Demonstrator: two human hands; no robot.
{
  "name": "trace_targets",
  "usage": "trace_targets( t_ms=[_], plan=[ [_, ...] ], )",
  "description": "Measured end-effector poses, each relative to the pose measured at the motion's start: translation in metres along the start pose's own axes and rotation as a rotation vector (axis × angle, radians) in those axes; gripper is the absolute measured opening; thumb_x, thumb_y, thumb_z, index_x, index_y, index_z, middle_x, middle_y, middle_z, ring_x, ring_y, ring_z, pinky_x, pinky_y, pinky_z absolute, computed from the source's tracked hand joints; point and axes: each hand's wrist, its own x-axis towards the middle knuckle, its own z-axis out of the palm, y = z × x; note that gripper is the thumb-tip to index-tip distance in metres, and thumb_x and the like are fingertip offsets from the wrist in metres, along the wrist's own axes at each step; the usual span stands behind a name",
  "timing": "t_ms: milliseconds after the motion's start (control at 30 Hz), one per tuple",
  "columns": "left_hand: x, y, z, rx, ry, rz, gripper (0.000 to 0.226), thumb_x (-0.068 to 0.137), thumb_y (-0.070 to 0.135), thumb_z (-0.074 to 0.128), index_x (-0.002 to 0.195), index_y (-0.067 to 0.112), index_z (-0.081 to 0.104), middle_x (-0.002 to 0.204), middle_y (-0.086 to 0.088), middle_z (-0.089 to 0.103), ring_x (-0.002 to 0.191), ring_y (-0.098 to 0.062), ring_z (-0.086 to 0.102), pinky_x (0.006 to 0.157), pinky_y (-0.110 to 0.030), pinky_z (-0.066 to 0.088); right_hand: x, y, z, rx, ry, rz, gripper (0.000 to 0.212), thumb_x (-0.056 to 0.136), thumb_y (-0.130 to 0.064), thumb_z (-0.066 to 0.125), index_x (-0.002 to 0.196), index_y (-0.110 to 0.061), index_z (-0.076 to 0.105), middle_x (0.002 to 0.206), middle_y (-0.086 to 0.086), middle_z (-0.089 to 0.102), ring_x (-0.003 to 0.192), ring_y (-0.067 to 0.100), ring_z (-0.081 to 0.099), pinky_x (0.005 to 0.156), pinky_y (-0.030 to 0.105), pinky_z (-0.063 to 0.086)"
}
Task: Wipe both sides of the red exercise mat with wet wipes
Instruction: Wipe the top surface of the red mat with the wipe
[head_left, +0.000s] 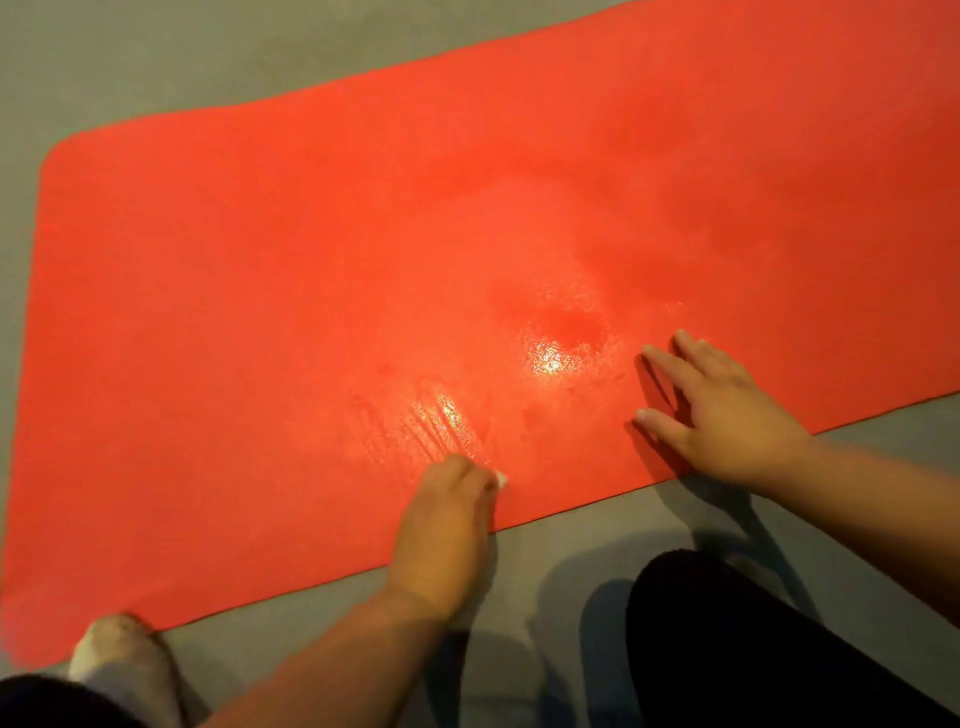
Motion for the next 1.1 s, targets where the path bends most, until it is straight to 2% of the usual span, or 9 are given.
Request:
trace_targets(
  t_ms=[100, 233, 367, 467, 600, 767, 867, 967, 1100],
  plan=[
    [-0.024, 0.004, 0.0, -0.047, -0.157, 0.175, 0.008, 0.084, 0.021, 0.059, 0.083, 0.022, 0.067, 0.081, 0.006, 0.056, 0.077, -0.011, 0.05, 0.063, -0.023, 0.043, 0.007, -0.005, 0.01, -0.017, 0.032, -0.019, 0.075, 0.088, -0.062, 0.042, 0.15, -0.035, 0.01, 0.16, 0.002, -0.003, 0.147, 0.023, -0.002, 0.118, 0.038, 0.006],
    [0.071, -0.011, -0.027, -0.002, 0.137, -0.052, 0.009, 0.09, 0.016, 0.065, 0.083, 0.011, 0.068, 0.083, -0.006, 0.057, 0.083, -0.019, 0.051, 0.072, -0.023, 0.033, 0.008, 0.0, 0.02, -0.095, -0.025, -0.046, 0.081, 0.086, -0.065, 0.041, 0.15, -0.038, -0.001, 0.158, 0.002, -0.015, 0.146, 0.024, -0.011, 0.119, 0.041, 0.003],
    [0.103, -0.021, -0.022, 0.133, 0.104, -0.143, 0.014, 0.093, 0.013, 0.058, 0.093, 0.006, 0.07, 0.093, -0.014, 0.058, 0.092, -0.034, 0.056, 0.078, -0.032, 0.036, 0.003, 0.007, 0.018, -0.1, -0.026, -0.061, 0.084, 0.086, -0.065, 0.044, 0.15, -0.036, -0.002, 0.158, -0.002, -0.017, 0.146, 0.02, -0.012, 0.118, 0.038, 0.002],
    [0.045, -0.001, -0.004, 0.13, 0.029, 0.033, 0.02, 0.093, 0.023, 0.053, 0.084, 0.013, 0.068, 0.081, -0.005, 0.056, 0.077, -0.025, 0.055, 0.068, -0.032, 0.041, 0.003, 0.005, 0.019, -0.093, -0.029, -0.055, 0.085, 0.086, -0.064, 0.046, 0.15, -0.036, -0.003, 0.158, -0.003, -0.017, 0.146, 0.019, -0.013, 0.117, 0.037, 0.001],
    [0.005, 0.008, -0.002, -0.02, -0.214, 0.281, 0.025, 0.09, 0.03, 0.048, 0.085, 0.018, 0.07, 0.082, 0.003, 0.057, 0.078, -0.012, 0.047, 0.063, -0.025, 0.039, 0.003, 0.006, 0.018, -0.073, -0.031, -0.057, 0.085, 0.085, -0.065, 0.045, 0.149, -0.038, -0.004, 0.158, -0.004, -0.017, 0.145, 0.017, -0.014, 0.117, 0.036, -0.001],
    [0.113, -0.01, -0.032, 0.071, 0.102, 0.047, 0.023, 0.093, 0.028, 0.057, 0.096, 0.012, 0.072, 0.091, -0.009, 0.059, 0.088, -0.026, 0.056, 0.075, -0.027, 0.035, -0.002, 0.012, 0.015, -0.076, -0.054, -0.052, 0.086, 0.085, -0.064, 0.048, 0.15, -0.036, -0.003, 0.157, -0.008, -0.017, 0.145, 0.013, -0.013, 0.12, 0.036, 0.003],
    [0.126, -0.014, -0.022, 0.12, 0.078, -0.055, 0.018, 0.093, 0.019, 0.06, 0.1, 0.01, 0.073, 0.092, -0.011, 0.058, 0.091, -0.031, 0.058, 0.076, -0.029, 0.036, -0.003, 0.013, 0.015, -0.074, -0.037, -0.042, 0.087, 0.084, -0.065, 0.047, 0.15, -0.035, 0.0, 0.158, -0.009, -0.016, 0.145, 0.013, -0.013, 0.118, 0.036, 0.001],
    [0.066, 0.005, 0.001, 0.107, -0.009, 0.054, 0.027, 0.096, 0.028, 0.05, 0.09, 0.014, 0.072, 0.079, -0.006, 0.056, 0.075, -0.029, 0.057, 0.065, -0.034, 0.048, -0.002, 0.011, 0.018, -0.062, -0.007, -0.028, 0.085, 0.084, -0.069, 0.044, 0.151, -0.035, 0.003, 0.158, -0.009, -0.014, 0.145, 0.013, -0.013, 0.116, 0.033, -0.003],
    [0.027, 0.017, 0.0, -0.016, -0.229, 0.306, 0.029, 0.089, 0.031, 0.048, 0.091, 0.02, 0.074, 0.078, 0.002, 0.059, 0.071, -0.02, 0.059, 0.058, -0.024, 0.047, -0.001, 0.011, 0.022, -0.058, 0.011, -0.018, 0.094, 0.067, -0.08, 0.019, 0.15, -0.037, 0.002, 0.157, -0.012, -0.015, 0.144, 0.011, -0.014, 0.116, 0.034, -0.004]
  ],
)
